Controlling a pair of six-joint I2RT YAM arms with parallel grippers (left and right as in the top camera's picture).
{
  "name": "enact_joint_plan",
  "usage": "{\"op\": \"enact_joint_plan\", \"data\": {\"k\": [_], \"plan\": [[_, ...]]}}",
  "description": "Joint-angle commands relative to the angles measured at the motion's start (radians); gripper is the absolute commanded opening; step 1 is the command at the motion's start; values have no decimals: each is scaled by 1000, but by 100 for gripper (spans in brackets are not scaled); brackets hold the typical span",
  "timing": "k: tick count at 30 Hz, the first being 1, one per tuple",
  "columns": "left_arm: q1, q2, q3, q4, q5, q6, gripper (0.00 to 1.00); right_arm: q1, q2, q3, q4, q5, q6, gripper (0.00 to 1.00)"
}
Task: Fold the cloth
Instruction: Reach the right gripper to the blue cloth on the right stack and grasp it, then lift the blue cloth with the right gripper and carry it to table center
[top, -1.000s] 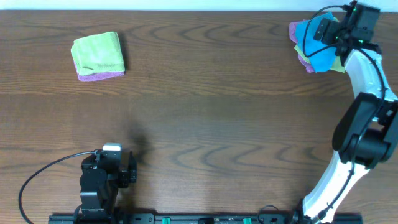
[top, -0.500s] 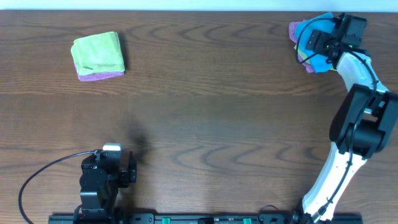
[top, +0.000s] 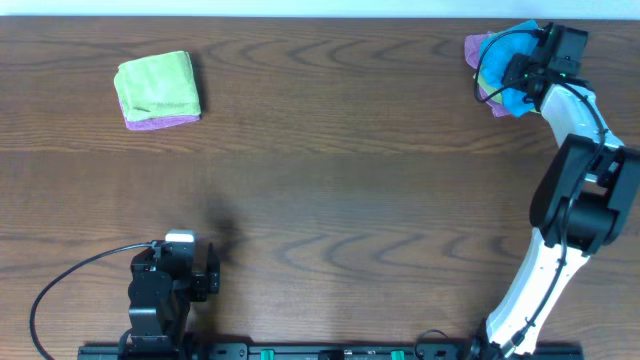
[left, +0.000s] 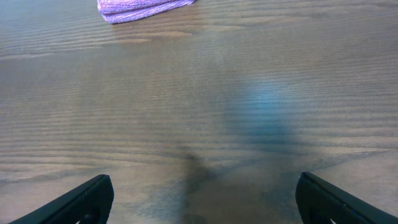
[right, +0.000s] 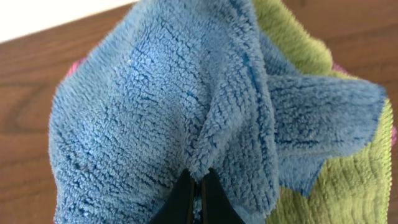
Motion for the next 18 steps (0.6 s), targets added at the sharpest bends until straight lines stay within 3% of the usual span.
{"op": "enact_joint_plan", "data": {"k": [1,10,18], "plan": [[-3,-6,-7,-5,-24,11,95,-2,-84,14,-30,-2,0,2],[-3,-6,-7,-5,-24,10,95,53,-330,14,-294,-2,-56,1],[-3,-6,-7,-5,-24,10,95,183,-552,14,-654,-15,-98,1]]}}
